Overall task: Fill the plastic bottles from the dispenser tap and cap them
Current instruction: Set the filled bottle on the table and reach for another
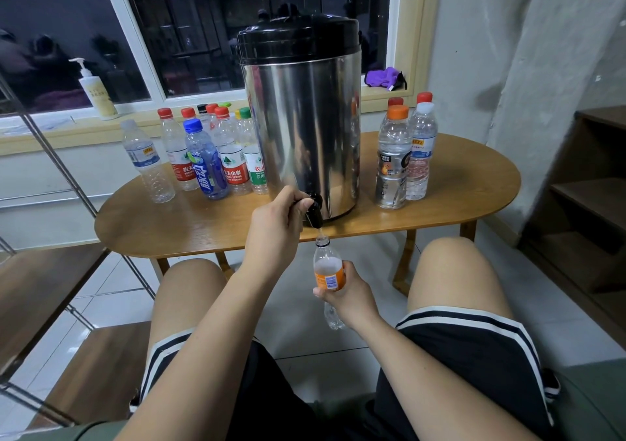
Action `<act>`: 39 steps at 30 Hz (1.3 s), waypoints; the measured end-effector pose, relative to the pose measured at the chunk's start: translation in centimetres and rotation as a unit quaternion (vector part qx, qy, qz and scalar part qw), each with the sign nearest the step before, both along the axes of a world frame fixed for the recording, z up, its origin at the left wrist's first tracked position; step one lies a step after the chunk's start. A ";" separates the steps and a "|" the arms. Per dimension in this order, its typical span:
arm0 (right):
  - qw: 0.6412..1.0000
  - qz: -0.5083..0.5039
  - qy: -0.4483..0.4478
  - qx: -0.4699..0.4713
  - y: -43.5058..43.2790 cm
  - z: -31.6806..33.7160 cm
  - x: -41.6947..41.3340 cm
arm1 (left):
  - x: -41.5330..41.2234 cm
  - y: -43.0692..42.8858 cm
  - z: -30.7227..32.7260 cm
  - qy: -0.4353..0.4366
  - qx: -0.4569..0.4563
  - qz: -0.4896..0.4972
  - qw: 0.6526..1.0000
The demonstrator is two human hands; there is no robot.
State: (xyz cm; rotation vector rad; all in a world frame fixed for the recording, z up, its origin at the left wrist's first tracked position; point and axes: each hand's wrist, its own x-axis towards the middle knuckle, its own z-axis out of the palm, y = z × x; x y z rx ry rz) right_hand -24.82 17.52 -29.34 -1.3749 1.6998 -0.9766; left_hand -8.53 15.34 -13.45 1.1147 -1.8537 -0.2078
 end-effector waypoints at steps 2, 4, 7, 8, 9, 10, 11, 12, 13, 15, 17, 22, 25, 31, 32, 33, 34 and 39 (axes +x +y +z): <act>1.000 -0.001 0.002 0.002 0.0 0.0 0.1 | 0.0 0.0 0.0 -0.002 0.002 -0.001 1.000; 1.000 -0.001 0.004 0.003 0.0 0.0 0.1 | 0.0 0.0 0.0 -0.005 0.003 -0.001 1.000; 1.000 0.000 0.008 0.004 -0.1 0.0 0.1 | 0.0 0.0 0.0 -0.007 0.002 0.004 1.000; 1.000 0.000 0.009 0.005 -0.1 0.0 0.1 | 0.0 0.0 0.0 -0.006 0.001 0.004 1.000; 1.000 0.000 0.008 0.005 -0.1 -0.1 0.1 | 0.0 0.0 0.1 -0.006 0.000 0.003 1.000; 1.000 0.000 0.007 0.006 0.0 -0.2 0.1 | 0.0 0.0 0.0 -0.004 0.000 0.002 1.000; 1.000 0.000 0.007 0.005 0.0 -0.2 0.1 | 0.1 0.0 0.0 -0.002 0.001 0.001 1.000; 1.000 0.000 0.009 0.005 -0.1 -0.3 0.1 | 0.1 0.0 0.0 0.001 0.003 0.001 1.000; 1.000 0.001 0.009 0.004 -0.2 -0.3 0.1 | 0.1 0.0 -0.1 0.004 0.005 0.000 1.000; 1.000 0.001 0.009 0.006 -0.2 -0.4 0.1 | 0.1 -0.1 -0.1 0.009 0.008 -0.001 1.000; 1.000 -0.001 0.011 0.006 -0.2 -0.5 0.1 | 0.1 0.0 -0.1 0.012 0.008 -0.002 1.000; 1.000 -0.002 0.012 0.006 -0.2 -0.5 0.1 | 0.1 0.0 0.0 0.010 0.014 -0.001 1.000; 1.000 -0.005 0.016 0.008 -0.2 -0.6 0.1 | 0.1 0.0 0.0 0.012 0.019 0.001 1.000; 1.000 -0.005 0.015 0.011 -0.2 -0.6 0.1 | 0.2 0.1 0.1 0.008 0.018 0.004 1.000; 1.000 -0.005 0.015 0.010 -0.2 -0.6 0.1 | 0.2 0.1 0.1 0.010 0.018 0.002 1.000; 1.000 -0.005 0.016 0.010 -0.2 -0.6 0.1 | 0.2 0.1 0.1 0.012 0.018 0.000 1.000; 1.000 -0.004 0.017 0.010 -0.2 -0.6 0.1 | 0.2 0.2 0.1 0.015 0.018 -0.002 1.000; 1.000 -0.002 0.019 0.012 -0.2 -0.4 0.0 | 0.1 0.3 0.2 0.017 0.021 -0.006 1.000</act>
